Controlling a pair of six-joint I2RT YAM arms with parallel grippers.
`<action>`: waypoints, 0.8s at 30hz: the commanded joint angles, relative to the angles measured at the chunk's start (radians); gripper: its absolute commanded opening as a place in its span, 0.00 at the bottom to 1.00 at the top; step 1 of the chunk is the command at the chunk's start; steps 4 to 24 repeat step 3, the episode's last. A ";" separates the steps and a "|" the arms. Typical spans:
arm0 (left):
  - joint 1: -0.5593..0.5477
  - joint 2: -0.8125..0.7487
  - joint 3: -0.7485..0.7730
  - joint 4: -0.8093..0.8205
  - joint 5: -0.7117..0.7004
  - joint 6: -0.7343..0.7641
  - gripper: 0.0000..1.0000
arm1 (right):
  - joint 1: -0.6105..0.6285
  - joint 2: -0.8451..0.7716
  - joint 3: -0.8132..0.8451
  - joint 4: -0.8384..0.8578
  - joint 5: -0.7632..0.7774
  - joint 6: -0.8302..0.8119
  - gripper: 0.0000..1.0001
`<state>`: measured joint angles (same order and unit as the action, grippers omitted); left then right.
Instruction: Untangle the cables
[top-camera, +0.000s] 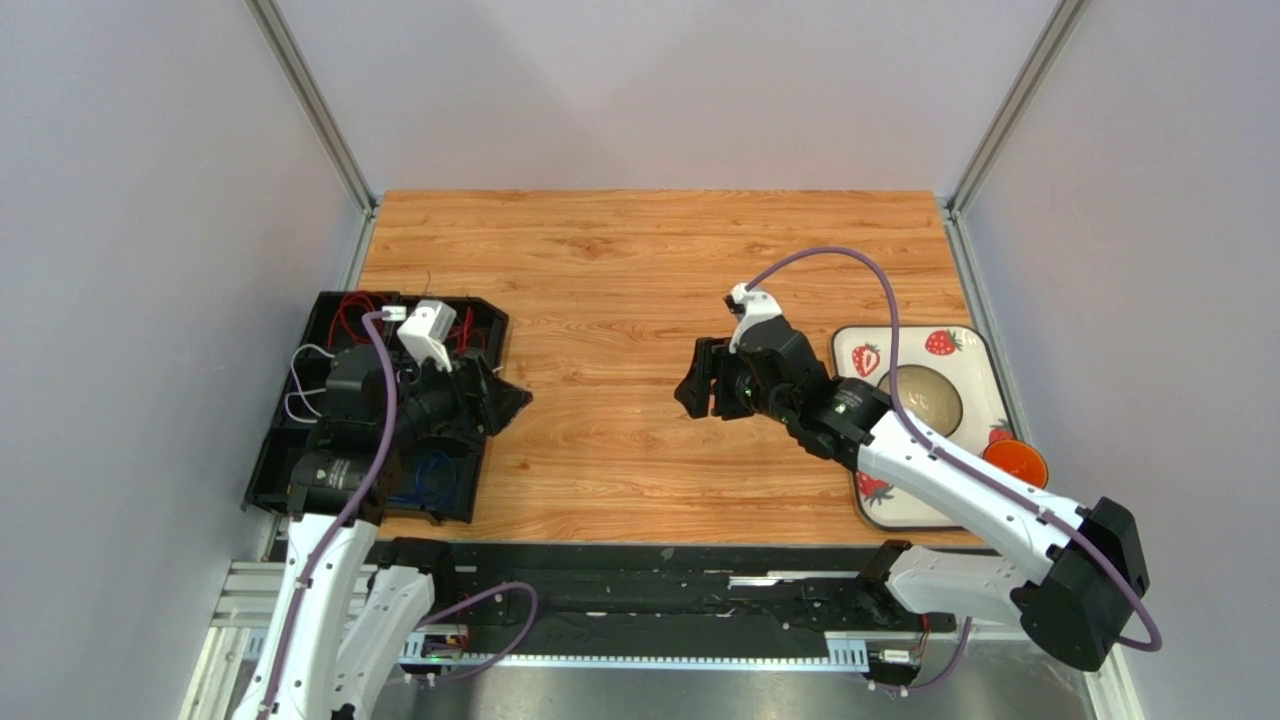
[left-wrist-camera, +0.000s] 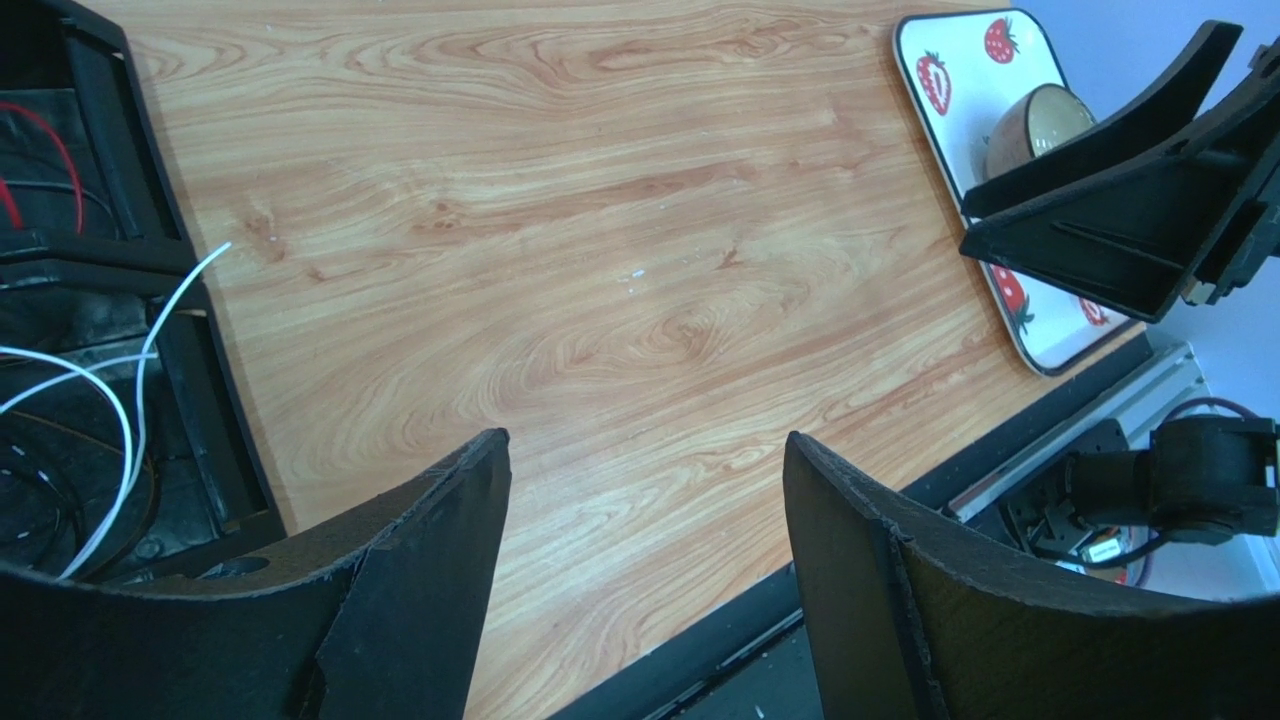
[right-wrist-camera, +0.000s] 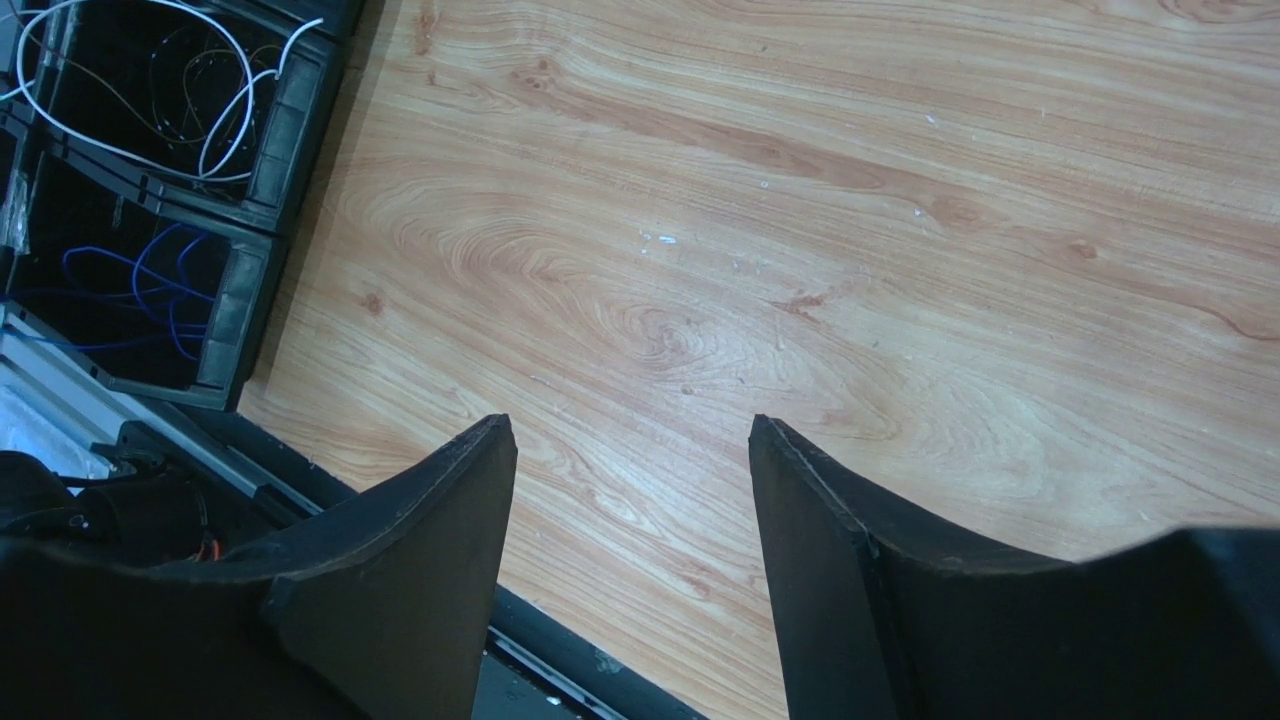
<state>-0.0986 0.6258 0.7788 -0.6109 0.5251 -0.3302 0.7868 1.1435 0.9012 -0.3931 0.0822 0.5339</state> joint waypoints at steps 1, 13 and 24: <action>-0.004 0.002 0.004 0.010 -0.013 0.016 0.75 | 0.000 -0.037 -0.002 0.045 0.033 0.011 0.63; -0.004 -0.003 0.004 0.010 -0.011 0.016 0.75 | 0.000 -0.053 -0.010 0.054 0.044 0.008 0.64; -0.004 -0.003 0.004 0.010 -0.011 0.016 0.75 | 0.000 -0.053 -0.010 0.054 0.044 0.008 0.64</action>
